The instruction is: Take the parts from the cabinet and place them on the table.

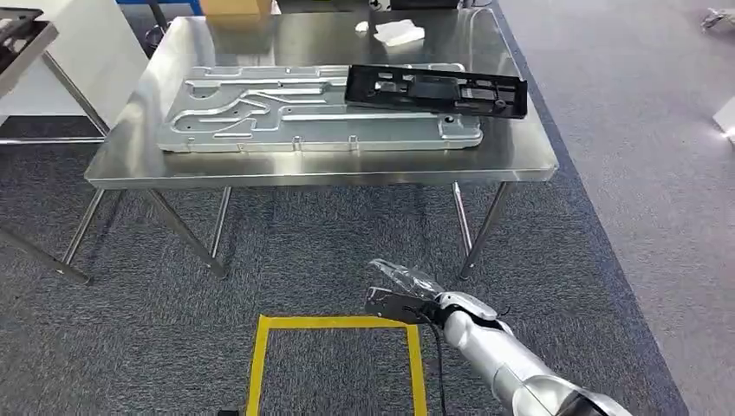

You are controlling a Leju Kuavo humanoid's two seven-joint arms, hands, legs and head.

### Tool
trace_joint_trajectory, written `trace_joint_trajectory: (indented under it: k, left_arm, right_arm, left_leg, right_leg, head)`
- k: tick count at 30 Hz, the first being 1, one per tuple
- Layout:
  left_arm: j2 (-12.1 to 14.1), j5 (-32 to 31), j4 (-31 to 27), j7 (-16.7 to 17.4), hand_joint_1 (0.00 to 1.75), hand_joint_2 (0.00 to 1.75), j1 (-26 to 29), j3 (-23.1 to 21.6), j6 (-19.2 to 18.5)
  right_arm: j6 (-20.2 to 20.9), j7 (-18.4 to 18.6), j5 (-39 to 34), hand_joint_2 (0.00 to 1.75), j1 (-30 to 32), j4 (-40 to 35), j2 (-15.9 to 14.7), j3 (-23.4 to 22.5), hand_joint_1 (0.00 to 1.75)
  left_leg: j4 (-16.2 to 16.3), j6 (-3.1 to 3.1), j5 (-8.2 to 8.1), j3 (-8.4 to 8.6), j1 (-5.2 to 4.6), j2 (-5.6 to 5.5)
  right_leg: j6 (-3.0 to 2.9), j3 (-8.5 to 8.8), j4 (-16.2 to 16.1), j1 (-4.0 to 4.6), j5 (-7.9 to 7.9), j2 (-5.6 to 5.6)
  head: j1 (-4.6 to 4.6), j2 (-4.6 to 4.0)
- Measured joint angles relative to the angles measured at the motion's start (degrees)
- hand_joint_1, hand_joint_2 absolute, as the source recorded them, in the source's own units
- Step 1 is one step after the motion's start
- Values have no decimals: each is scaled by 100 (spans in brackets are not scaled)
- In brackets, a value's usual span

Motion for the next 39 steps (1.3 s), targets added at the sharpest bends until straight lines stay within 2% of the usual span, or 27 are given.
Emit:
trace_joint_trajectory:
  k: [3, 4, 5, 6, 8, 9, 10, 11, 12, 13, 15, 16, 18, 19, 20, 22, 23, 24, 25, 26, 28, 29, 30, 31, 32, 37, 39]
  left_arm:
    - [-2, -5, 0, 0, 0, 0, -23, 0, 0]
    - [-13, -7, 0, 0, 0, 0, -14, 0, 0]
    - [-15, 0, 0, -2, 0, 0, -21, -2, 0]
    - [-15, 0, 0, -7, 0, 0, -15, 0, 4]
    - [-15, 2, 0, -9, 0, 0, -8, 0, 15]
    - [-15, 2, 0, -13, 0, 0, -12, 0, 17]
    - [-15, 0, 0, -17, 0, 0, -18, 0, 33]
    - [-20, -2, 0, -28, 0, 0, -21, -2, 65]
    - [-33, -5, -2, -46, 0, 0, -18, -2, 105]
    - [-46, 2, -2, -77, 0, 0, -9, -2, 151]
    - [-57, 6, -2, -129, 0, 0, -2, -2, 197]
    - [-61, 8, -2, -153, 0, 0, 6, -2, 201]
    - [-61, 9, -2, -184, 0, 0, 41, -2, 210]
    - [-61, 6, -2, -186, 0, 0, 56, -2, 223]
    - [-61, 6, -2, -181, 0, 0, 66, -7, 245]
    - [-68, -7, -2, -129, 0, 0, 87, -13, 258]
    - [-77, -9, -2, -89, 0, 0, 102, -24, 258]
    - [-81, -15, -2, -55, 0, 0, 108, -50, 262]
    - [-81, -26, -2, -14, 0, 0, 104, -85, 286]
    - [-81, -50, -2, 26, 0, 0, 98, -116, 315]
    - [-81, -85, -2, 63, 0, 0, 83, -144, 321]
    - [-81, -96, -2, 72, 0, 0, 70, -146, 319]
    - [-74, -105, -2, 81, 0, 0, 52, -146, 317]
    - [-77, -120, -2, 81, 0, 0, 20, -151, 308]
    - [-79, -125, -2, 81, 0, 0, -6, -166, 297]
    - [-79, -129, -2, 81, 0, 0, -14, -168, 291]
    - [-94, -144, -2, 81, 0, 0, -8, -234, 267]
  right_arm:
    - [-70, -4, -61, 0, 137, -31, 2, -51, 0]
    - [-101, -26, -85, 0, 195, -31, -11, -81, 0]
    - [-136, -55, -116, 0, 243, -31, -48, -121, 0]
    - [-149, -70, -129, 0, 285, -31, -52, -138, 0]
    - [-186, -98, -186, 0, 311, -31, -112, -166, 0]
    - [-208, -98, -241, 0, 335, -28, -138, -184, 0]
    - [-240, -79, -307, 0, 418, -24, -194, -236, 0]
    - [-336, 45, -440, 0, 612, 28, -299, -334, 0]
    - [-482, 237, -641, 0, 868, 96, -365, -479, 0]
    - [-681, 497, -899, 0, 1158, 195, -451, -674, 0]
    - [-986, 816, -1279, 0, 1687, 326, -590, -1019, 0]
    - [-1093, 950, -1411, 0, 1896, 367, -677, -1130, 0]
    - [-1329, 1225, -1789, 0, 2312, 488, -824, -1406, 0]
    - [-1399, 1292, -2030, 0, 2594, 545, -866, -1614, 0]
    - [-1436, 1313, -2320, 0, 2815, 603, -925, -1898, 0]
    - [-1469, 1392, -2724, 0, 3352, 711, -1010, -2394, 0]
    - [-1476, 1443, -2835, 0, 3577, 756, -1036, -2589, 0]
    - [-1480, 1506, -2961, 0, 3735, 802, -1058, -2784, 0]
    - [-1480, 1589, -3096, 0, 3873, 831, -1073, -2959, 0]
    - [-1482, 1652, -3193, 0, 3963, 850, -1082, -3112, 0]
    - [-1484, 1690, -3272, 0, 4059, 883, -1093, -3314, 0]
    - [-1484, 1694, -3311, 0, 4088, 892, -1097, -3413, 0]
    - [-1482, 1696, -3344, 0, 4109, 892, -1097, -3486, 0]
    - [-1491, 1692, -3377, 0, 4127, 892, -1097, -3565, 0]
    - [-1511, 1683, -3408, 0, 4140, 898, -1097, -3631, 0]
    - [-1517, 1677, -3418, 0, 4139, 898, -1097, -3650, 0]
    - [-1570, 1628, -3464, 0, 4151, 911, -1104, -3766, 0]
  left_leg:
    - [15, 118, 123, -108, -50, 2]
    - [-63, 159, 244, -157, 40, 28]
    - [-58, 170, 331, -202, 30, 51]
    - [-72, 187, 423, -292, 31, 49]
    - [-68, 228, 575, -501, 31, 57]
    - [-60, 208, 650, -596, 32, 73]
    - [-52, 192, 721, -699, 41, 80]
    - [-46, 172, 781, -784, 56, 81]
    - [-39, 149, 834, -857, 76, 77]
    - [-21, 116, 880, -918, 101, 50]
    - [77, 43, 930, -1005, 88, -36]
    - [90, -10, 971, -1018, 89, -35]
    - [36, -119, 1066, -1016, 108, -11]
    - [39, -153, 1060, -1039, 131, 0]
    - [130, -154, 868, -1073, 150, 9]
    - [782, -162, 61, -1260, 151, 18]
    - [1225, -169, -265, -1332, 148, 17]
    - [1571, -172, -399, -1369, 141, 16]
    - [1821, -163, -314, -1347, 138, 16]
    - [1857, -146, -42, -1245, 130, 15]
    - [1463, -78, 433, -828, 93, 15]
    - [992, -11, 384, -442, 55, 12]
    - [437, 38, 126, 6, -4, 14]
    - [-46, 82, -47, 234, -1, 28]
    - [-153, 89, -138, 255, -18, 29]
    - [-136, 94, -133, 253, -20, 28]
    - [-161, 178, -50, 205, -5, 27]
  right_leg:
    - [108, 28, -93, -32, 175, -24]
    - [143, -16, -61, -20, 187, -4]
    - [190, -90, 5, -37, -26, 34]
    - [242, -154, 219, -56, -413, 53]
    - [336, -290, 1000, -128, -1172, 50]
    - [375, -304, 1342, -155, -1314, 49]
    - [412, -269, 1570, -188, -1198, 47]
    - [441, -130, 1568, -222, -969, 45]
    - [471, 138, 1358, -259, -743, 44]
    - [497, 549, 926, -296, -649, 40]
    - [485, 1338, -124, -292, -1005, 31]
    - [381, 1372, -217, -270, -1096, 37]
    - [279, 1295, -181, -215, -1024, 69]
    - [200, 1273, -224, -250, -949, 54]
    - [156, 1235, -234, -248, -896, 5]
    - [65, 1115, -231, -216, -803, -46]
    - [51, 1039, -228, -195, -746, -62]
    - [39, 950, -215, -172, -688, -63]
    - [30, 833, -202, -150, -640, -49]
    - [30, 722, -179, -130, -578, -42]
    - [48, 539, -118, -111, -482, -15]
    - [67, 483, -89, -112, -439, 2]
    - [98, 465, -65, -98, -411, 11]
    - [132, 449, -27, -83, -387, 9]
    - [162, 414, -10, -87, -345, -4]
    - [168, 410, -12, -91, -334, -4]
    - [251, 400, -41, -82, -259, -13]
  head:
    - [0, 0]
    - [-4, 0]
    - [-4, 0]
    - [5, -2]
    - [5, 0]
    - [5, 0]
    - [5, 0]
    - [5, 0]
    - [5, 0]
    - [5, 0]
    - [16, 0]
    - [11, 0]
    - [11, 0]
    - [11, 0]
    - [11, 0]
    - [11, 0]
    - [11, 0]
    - [9, 0]
    - [9, 0]
    - [11, 0]
    - [9, 0]
    - [9, 0]
    - [9, 0]
    - [9, 0]
    - [11, -2]
    - [9, 0]
    - [9, 0]
